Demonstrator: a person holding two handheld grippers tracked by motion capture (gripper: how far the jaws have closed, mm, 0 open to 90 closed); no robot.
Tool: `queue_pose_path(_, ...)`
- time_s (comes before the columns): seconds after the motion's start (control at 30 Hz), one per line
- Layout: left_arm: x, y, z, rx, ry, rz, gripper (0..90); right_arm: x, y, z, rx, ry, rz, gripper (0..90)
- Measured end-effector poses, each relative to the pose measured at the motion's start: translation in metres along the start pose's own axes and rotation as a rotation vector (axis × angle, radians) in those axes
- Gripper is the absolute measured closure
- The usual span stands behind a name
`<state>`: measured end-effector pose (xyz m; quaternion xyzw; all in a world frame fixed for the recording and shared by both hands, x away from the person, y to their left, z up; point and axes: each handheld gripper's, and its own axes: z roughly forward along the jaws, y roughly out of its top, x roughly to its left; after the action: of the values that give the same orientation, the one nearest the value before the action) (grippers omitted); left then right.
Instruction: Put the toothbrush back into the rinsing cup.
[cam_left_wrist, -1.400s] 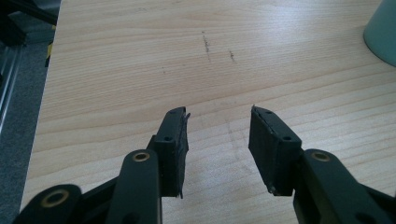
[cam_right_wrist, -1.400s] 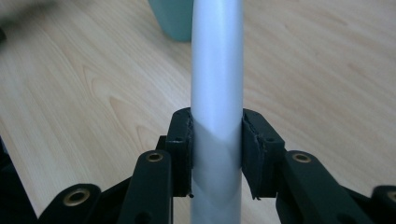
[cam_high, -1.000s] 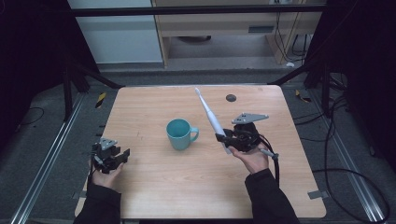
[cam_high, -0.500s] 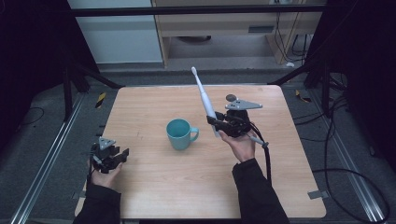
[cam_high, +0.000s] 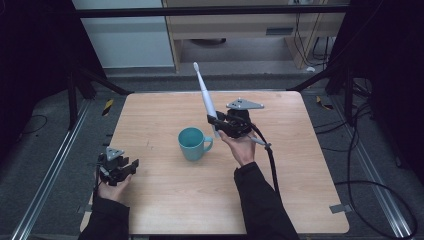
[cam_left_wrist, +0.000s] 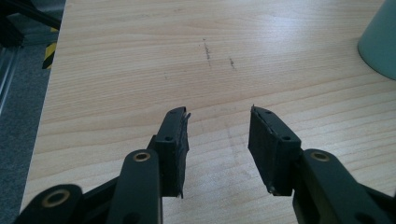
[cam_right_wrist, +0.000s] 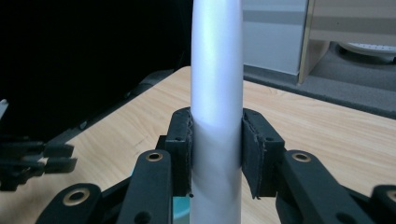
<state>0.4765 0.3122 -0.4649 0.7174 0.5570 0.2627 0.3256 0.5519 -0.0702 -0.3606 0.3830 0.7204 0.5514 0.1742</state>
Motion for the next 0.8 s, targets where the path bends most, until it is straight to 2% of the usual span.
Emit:
queue_pose_path(0.17,0.000,0.000,0.001,0.005,-0.002,0.005,56.7,0.004,0.001,0.014,-0.021,0.013,0.018,66.3)
queue_pose_path(0.5,0.000,0.000,0.000,0.000,-0.002,0.002,56.7,0.014,-0.001,0.036,-0.031,0.007,0.009,66.3)
queue_pose_path(0.8,0.000,0.000,0.000,0.001,-0.003,0.004,56.7,0.025,-0.013,0.057,-0.035,0.018,-0.005,66.3)
